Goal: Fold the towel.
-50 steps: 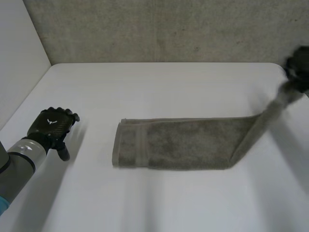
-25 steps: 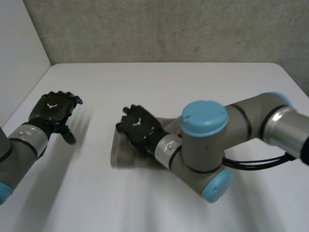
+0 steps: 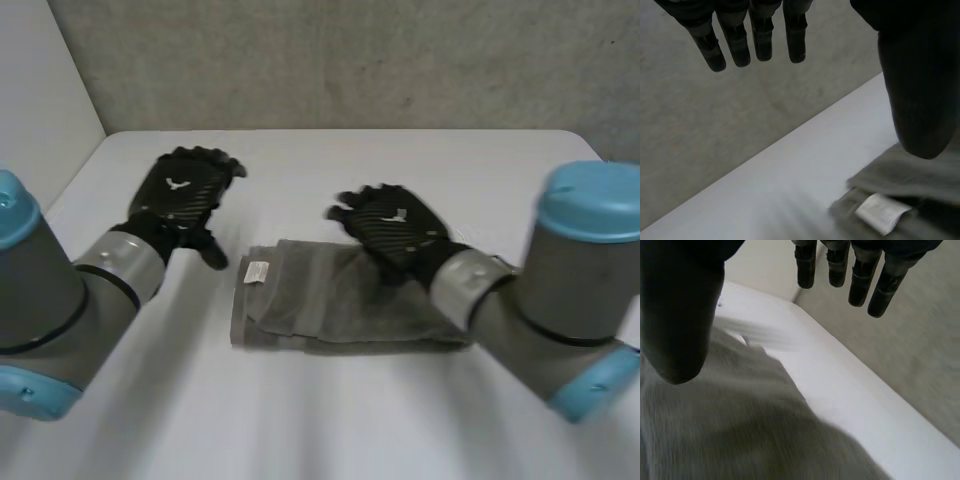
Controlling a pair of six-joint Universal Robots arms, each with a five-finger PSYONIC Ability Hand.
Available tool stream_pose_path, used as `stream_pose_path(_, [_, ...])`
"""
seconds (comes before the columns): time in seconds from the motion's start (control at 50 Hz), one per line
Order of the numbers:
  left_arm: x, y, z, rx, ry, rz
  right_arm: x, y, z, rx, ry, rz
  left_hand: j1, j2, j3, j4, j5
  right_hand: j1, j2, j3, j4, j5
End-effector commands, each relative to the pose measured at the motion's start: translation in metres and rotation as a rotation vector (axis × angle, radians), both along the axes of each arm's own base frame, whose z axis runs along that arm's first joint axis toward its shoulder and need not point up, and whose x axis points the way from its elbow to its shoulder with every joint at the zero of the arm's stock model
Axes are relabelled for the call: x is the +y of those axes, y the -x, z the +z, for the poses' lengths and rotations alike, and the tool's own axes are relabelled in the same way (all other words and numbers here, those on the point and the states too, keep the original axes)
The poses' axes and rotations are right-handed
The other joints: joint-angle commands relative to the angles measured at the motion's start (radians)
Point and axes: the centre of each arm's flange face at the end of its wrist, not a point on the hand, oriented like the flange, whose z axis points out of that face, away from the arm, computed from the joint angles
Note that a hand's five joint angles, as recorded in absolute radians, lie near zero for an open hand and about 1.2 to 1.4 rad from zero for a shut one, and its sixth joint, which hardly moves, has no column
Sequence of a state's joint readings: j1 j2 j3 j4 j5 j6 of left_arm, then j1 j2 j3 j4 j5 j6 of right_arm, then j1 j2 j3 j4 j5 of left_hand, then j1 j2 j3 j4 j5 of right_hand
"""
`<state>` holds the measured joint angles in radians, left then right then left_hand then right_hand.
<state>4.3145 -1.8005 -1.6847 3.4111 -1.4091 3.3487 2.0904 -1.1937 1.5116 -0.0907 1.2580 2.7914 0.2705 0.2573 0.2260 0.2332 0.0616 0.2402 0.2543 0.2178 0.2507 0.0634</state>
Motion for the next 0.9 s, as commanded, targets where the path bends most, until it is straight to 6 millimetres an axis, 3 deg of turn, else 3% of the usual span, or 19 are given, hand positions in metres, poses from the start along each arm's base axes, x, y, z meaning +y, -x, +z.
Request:
stream_pose_path(0.02, [0.026, 0.023, -0.006, -0.009, -0.028, -0.092, -0.015, 0.062, -0.019, 0.033, -0.087, -0.143, -0.06, -0.047, -0.051, -0.059, -0.026, -0.066, -0.08, -0.043, -0.076, -0.063])
stream_pose_path(0.1, [0.028, 0.028, -0.017, -0.021, -0.053, -0.106, -0.02, 0.091, -0.036, 0.005, -0.153, -0.142, -0.06, -0.047, -0.051, -0.059, -0.026, 0.106, 0.091, -0.043, -0.076, 0.108])
stream_pose_path(0.16, [0.026, 0.03, -0.024, -0.028, -0.073, -0.107, -0.022, 0.099, -0.045, -0.022, -0.162, -0.133, -0.063, -0.05, -0.051, -0.059, -0.028, 0.252, 0.238, -0.043, -0.076, 0.254])
stream_pose_path(0.3, [0.026, 0.03, -0.025, -0.029, -0.074, -0.085, -0.026, 0.1, -0.07, -0.017, -0.198, -0.139, -0.066, -0.053, -0.051, -0.059, -0.031, 0.482, 0.468, -0.043, -0.076, 0.484])
stream_pose_path(0.46, [0.027, 0.027, -0.03, -0.036, -0.086, -0.07, -0.03, 0.1, -0.094, 0.002, -0.254, -0.142, -0.072, -0.059, -0.051, -0.059, -0.037, 0.928, 0.913, -0.043, -0.076, 0.93])
stream_pose_path(0.6, [0.026, 0.025, -0.029, -0.026, -0.095, -0.061, -0.034, 0.105, -0.094, 0.01, -0.257, -0.174, -0.072, -0.059, -0.051, -0.059, -0.037, 0.966, 0.952, -0.043, -0.076, 0.969])
stream_pose_path(0.62, [0.025, 0.025, -0.029, -0.021, -0.096, -0.058, -0.034, 0.106, -0.095, 0.015, -0.258, -0.185, -0.072, -0.059, -0.051, -0.059, -0.037, 0.923, 0.909, -0.043, -0.076, 0.925])
stream_pose_path(0.64, [0.025, 0.025, -0.028, -0.017, -0.097, -0.058, -0.034, 0.107, -0.094, 0.017, -0.262, -0.193, -0.072, -0.059, -0.051, -0.059, -0.037, 0.73, 0.716, -0.043, -0.076, 0.733])
stream_pose_path(0.66, [0.025, 0.025, -0.028, -0.017, -0.097, -0.058, -0.034, 0.107, -0.094, 0.017, -0.262, -0.193, -0.072, -0.059, -0.051, -0.059, -0.037, 0.729, 0.714, -0.043, -0.076, 0.731])
stream_pose_path(0.68, [0.025, 0.025, -0.028, -0.013, -0.099, -0.056, -0.033, 0.108, -0.095, 0.023, -0.273, -0.2, -0.072, -0.059, -0.051, -0.059, -0.037, 0.528, 0.514, -0.043, -0.076, 0.53])
stream_pose_path(0.8, [0.024, 0.023, -0.03, -0.01, -0.107, -0.049, -0.03, 0.115, -0.096, 0.027, -0.291, -0.225, -0.075, -0.061, -0.051, -0.059, -0.04, 0.333, 0.318, -0.043, -0.076, 0.335])
stream_pose_path(0.9, [0.024, 0.022, -0.031, -0.009, -0.109, -0.049, -0.026, 0.116, -0.096, 0.026, -0.297, -0.224, -0.075, -0.061, -0.051, -0.059, -0.04, 0.344, 0.33, -0.043, -0.076, 0.346])
